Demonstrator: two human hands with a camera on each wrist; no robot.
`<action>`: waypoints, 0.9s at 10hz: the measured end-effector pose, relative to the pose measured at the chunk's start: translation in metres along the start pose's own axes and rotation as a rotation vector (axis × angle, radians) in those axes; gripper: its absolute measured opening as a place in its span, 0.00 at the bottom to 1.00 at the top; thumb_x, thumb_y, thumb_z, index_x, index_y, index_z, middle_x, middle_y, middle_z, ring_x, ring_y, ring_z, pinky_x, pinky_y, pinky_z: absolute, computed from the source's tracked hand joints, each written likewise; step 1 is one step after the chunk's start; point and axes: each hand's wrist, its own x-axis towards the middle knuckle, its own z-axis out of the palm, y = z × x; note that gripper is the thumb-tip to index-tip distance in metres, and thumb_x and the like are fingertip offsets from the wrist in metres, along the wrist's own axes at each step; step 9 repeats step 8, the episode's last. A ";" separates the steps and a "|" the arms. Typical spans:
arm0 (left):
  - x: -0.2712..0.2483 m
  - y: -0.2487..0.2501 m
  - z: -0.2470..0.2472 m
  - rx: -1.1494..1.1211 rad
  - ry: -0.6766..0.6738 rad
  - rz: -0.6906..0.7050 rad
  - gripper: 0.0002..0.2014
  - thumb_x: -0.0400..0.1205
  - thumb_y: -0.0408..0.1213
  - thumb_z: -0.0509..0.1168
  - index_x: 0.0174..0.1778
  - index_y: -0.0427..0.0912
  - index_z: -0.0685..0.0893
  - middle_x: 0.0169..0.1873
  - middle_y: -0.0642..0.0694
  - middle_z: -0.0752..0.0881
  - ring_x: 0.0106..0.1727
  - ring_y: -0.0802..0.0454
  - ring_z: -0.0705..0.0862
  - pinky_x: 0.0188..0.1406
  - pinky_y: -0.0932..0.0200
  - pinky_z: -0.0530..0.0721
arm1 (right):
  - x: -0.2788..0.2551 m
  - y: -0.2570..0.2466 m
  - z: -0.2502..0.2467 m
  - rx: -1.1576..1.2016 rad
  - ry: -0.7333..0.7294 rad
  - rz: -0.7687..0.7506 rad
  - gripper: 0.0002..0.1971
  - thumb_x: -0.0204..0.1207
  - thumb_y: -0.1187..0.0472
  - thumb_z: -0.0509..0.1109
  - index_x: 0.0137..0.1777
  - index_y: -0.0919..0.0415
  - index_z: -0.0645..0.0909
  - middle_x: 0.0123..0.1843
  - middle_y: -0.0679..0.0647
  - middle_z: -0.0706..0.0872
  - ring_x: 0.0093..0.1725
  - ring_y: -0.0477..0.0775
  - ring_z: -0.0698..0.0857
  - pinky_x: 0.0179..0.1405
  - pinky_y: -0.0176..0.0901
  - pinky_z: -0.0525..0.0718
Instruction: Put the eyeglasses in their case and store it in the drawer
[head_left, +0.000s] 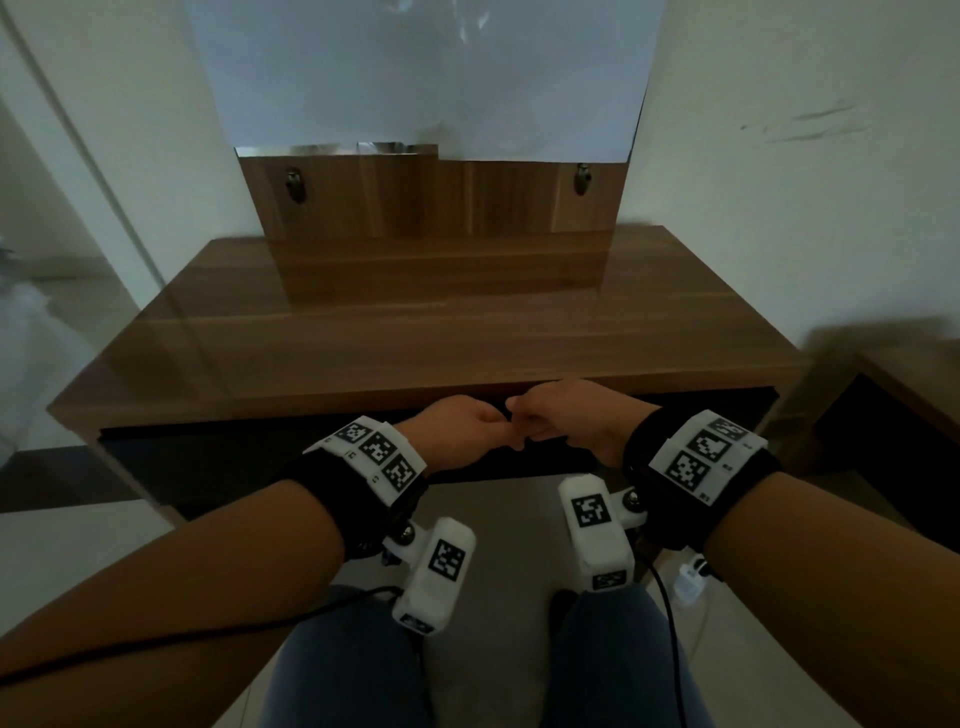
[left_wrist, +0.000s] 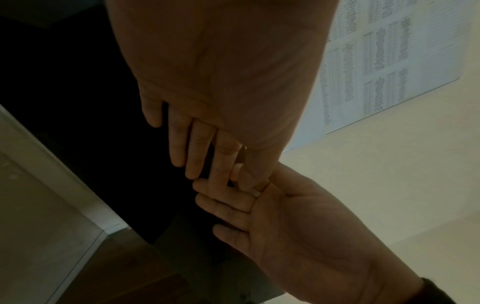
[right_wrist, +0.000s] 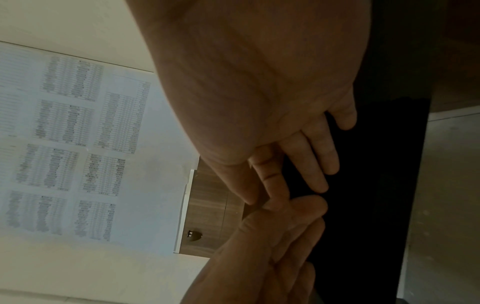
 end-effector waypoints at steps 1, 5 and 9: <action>0.005 -0.003 0.001 -0.032 0.039 0.024 0.13 0.81 0.51 0.66 0.51 0.49 0.91 0.27 0.48 0.79 0.24 0.57 0.74 0.29 0.61 0.73 | 0.005 0.003 0.000 0.000 -0.003 -0.034 0.13 0.82 0.48 0.64 0.42 0.55 0.81 0.65 0.55 0.85 0.65 0.54 0.80 0.54 0.43 0.71; 0.005 -0.007 -0.001 -0.039 0.033 0.063 0.18 0.81 0.49 0.66 0.59 0.42 0.86 0.52 0.37 0.88 0.46 0.47 0.84 0.45 0.55 0.78 | 0.006 0.001 0.003 0.031 -0.010 -0.118 0.09 0.80 0.49 0.67 0.47 0.54 0.81 0.61 0.55 0.87 0.63 0.53 0.82 0.44 0.39 0.73; -0.010 0.006 -0.018 -0.095 0.146 0.140 0.12 0.81 0.42 0.66 0.55 0.41 0.88 0.52 0.45 0.91 0.55 0.51 0.88 0.41 0.66 0.80 | -0.002 -0.008 -0.001 0.130 -0.008 -0.209 0.09 0.81 0.51 0.66 0.41 0.51 0.80 0.51 0.53 0.89 0.54 0.53 0.86 0.68 0.56 0.76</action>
